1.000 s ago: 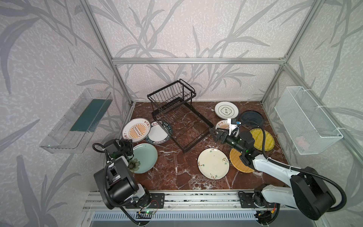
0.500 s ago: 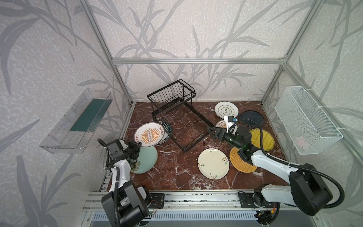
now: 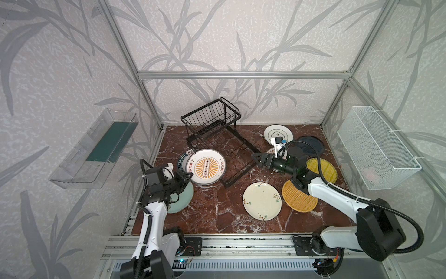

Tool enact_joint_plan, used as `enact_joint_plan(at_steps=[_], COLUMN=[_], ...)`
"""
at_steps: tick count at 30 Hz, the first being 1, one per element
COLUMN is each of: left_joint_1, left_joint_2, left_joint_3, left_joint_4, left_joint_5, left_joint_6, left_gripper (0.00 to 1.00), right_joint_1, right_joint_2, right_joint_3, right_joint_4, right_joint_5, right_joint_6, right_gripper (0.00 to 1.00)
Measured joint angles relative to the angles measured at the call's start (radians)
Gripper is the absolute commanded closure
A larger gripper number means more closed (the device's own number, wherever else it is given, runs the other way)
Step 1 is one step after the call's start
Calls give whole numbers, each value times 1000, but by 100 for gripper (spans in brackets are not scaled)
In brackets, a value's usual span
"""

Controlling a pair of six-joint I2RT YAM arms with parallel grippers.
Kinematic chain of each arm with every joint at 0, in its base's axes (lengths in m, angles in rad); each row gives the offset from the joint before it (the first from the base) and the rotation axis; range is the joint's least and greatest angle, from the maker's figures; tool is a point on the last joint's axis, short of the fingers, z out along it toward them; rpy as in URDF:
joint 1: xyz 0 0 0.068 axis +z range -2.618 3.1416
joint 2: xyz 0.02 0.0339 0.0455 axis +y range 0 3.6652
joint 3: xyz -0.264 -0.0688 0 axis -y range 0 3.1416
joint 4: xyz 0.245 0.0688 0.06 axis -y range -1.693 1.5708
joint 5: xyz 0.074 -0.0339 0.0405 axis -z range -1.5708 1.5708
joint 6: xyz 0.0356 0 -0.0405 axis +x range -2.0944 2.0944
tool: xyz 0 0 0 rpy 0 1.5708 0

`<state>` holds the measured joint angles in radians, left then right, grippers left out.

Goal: Load plates into a dish rack
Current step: Place the plate on the dish rack.

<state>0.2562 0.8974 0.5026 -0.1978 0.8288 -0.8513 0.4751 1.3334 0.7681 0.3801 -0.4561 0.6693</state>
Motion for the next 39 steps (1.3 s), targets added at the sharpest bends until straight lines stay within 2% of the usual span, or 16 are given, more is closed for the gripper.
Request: enact_joint_plan(at_steps=[4,7,14,19,25,28,36,39], left_joint_1=[-171,-279,-442,-496,-513,-516,-517,-517], left_joint_2=[19,90,330,422,436,436,436,436], left_joint_3=[-1,-1,24,32,37,37,37,37], left_joint_4=[166,338,597,728,767,766,733,725], left_joint_5=[-18,-35,-76,-88,-106,-114,-140,-148], left_joint_6=[-109,-193,-302,-350,-349,-336,-273,-249], left_gripper=[100,100,100,100,100,100,100,100], right_joint_1=[0,0,0,0,1,2,2,2], right_joint_2=[3,10,28,36,74,75,108,114], right_joint_3=[51,60,60,60,60,60,59,58], right_joint_4=[-85,-118,-134,-135,-115,-111,-66,-48], right_joint_5=[-43,-80,-141,-149,-155,-140,-78,-52], right_joint_6=[-6,5,51,85,151,174,252,281], right_gripper=[0,4,16,31,53,60,68,75])
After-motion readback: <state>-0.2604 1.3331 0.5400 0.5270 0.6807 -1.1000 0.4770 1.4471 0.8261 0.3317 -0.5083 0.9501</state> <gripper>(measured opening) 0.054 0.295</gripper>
